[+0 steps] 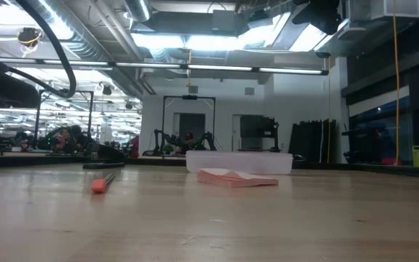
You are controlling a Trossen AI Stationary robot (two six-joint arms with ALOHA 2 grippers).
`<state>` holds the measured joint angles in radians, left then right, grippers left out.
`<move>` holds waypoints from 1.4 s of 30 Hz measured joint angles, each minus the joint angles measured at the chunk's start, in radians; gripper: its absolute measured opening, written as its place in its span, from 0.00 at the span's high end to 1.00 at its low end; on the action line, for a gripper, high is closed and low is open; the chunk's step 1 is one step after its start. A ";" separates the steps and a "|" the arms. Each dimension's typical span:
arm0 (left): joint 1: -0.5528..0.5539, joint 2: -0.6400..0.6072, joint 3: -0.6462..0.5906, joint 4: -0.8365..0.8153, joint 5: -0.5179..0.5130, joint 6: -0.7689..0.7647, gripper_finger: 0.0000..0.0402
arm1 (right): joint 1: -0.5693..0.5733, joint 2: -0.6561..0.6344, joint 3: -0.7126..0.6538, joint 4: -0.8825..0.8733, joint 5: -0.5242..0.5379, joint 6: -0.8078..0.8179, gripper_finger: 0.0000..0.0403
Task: Pack school essentials
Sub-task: Put the gray pen into the supply box
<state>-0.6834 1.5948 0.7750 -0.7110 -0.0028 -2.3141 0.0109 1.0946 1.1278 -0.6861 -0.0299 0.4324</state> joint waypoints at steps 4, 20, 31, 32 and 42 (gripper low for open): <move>0.001 0.000 0.000 -0.004 0.009 0.019 0.89 | 0.000 0.000 0.000 0.000 0.000 0.000 0.58; 0.013 -0.076 0.065 -0.094 -0.072 0.033 0.99 | 0.000 0.000 0.000 0.000 0.000 -0.019 0.58; 0.300 -0.093 0.218 -0.077 -0.233 0.548 0.99 | 0.000 0.000 0.000 0.008 -0.001 0.009 0.58; 0.336 -0.093 0.234 -0.077 -0.243 0.609 0.99 | 0.000 0.000 0.000 0.008 0.000 0.010 0.58; 0.740 -0.095 0.353 0.034 -0.201 1.194 0.99 | 0.000 0.000 0.000 0.008 0.007 0.087 0.58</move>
<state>0.0563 1.5002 1.1276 -0.6771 -0.2042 -1.1200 0.0107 1.0943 1.1278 -0.6781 -0.0228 0.5190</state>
